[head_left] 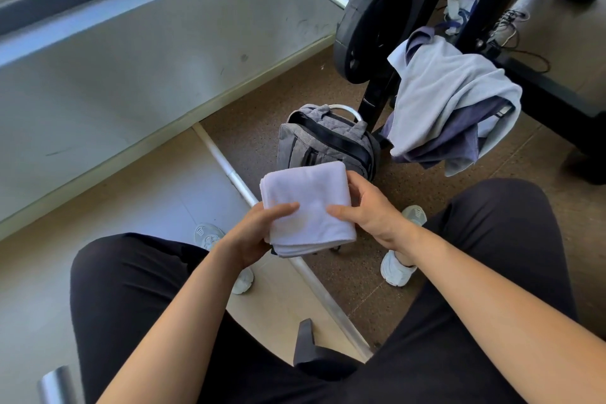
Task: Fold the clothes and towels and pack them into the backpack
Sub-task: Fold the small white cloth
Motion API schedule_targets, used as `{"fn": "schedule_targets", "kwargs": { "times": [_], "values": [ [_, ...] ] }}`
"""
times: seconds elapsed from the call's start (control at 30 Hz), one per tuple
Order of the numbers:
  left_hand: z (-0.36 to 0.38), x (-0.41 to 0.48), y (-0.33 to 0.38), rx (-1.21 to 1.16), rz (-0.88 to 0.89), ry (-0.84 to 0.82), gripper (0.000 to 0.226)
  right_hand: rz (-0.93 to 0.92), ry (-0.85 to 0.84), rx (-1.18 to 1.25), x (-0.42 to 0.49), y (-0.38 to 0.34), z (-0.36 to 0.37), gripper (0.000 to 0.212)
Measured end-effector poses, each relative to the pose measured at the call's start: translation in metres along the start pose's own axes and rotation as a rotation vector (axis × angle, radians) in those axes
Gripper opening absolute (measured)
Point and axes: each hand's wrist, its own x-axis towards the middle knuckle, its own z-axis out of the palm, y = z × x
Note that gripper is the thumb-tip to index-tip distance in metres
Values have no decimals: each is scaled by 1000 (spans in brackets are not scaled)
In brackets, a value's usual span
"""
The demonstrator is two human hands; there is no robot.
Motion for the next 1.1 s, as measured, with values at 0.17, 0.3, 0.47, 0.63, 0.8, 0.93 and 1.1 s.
{"fn": "schedule_targets", "kwargs": {
  "times": [0.17, 0.3, 0.47, 0.63, 0.8, 0.93, 1.1],
  "values": [
    [-3, 3, -1, 57, 141, 11, 38, 28, -16, 52, 1, 2, -4, 68],
    [-4, 3, -1, 32, 190, 10, 58, 155, 98, 252, 3, -2, -5, 76],
    [-10, -4, 3, 51, 172, -116, 45, 208, -167, 363, -3, -14, -11, 46],
    [-9, -5, 3, -33, 247, -155, 46, 111, -139, 429, -5, -20, -12, 45],
    [-11, -2, 4, -228, 235, -232, 46, -21, -194, 391, -7, -21, -17, 46],
    [-10, -1, 7, -239, 123, -245, 36, -189, -101, 17, -7, -15, -19, 44],
    [0, 7, -3, -57, -3, -37, 65, -423, -16, -378, -7, -6, -11, 63]
  ]
}}
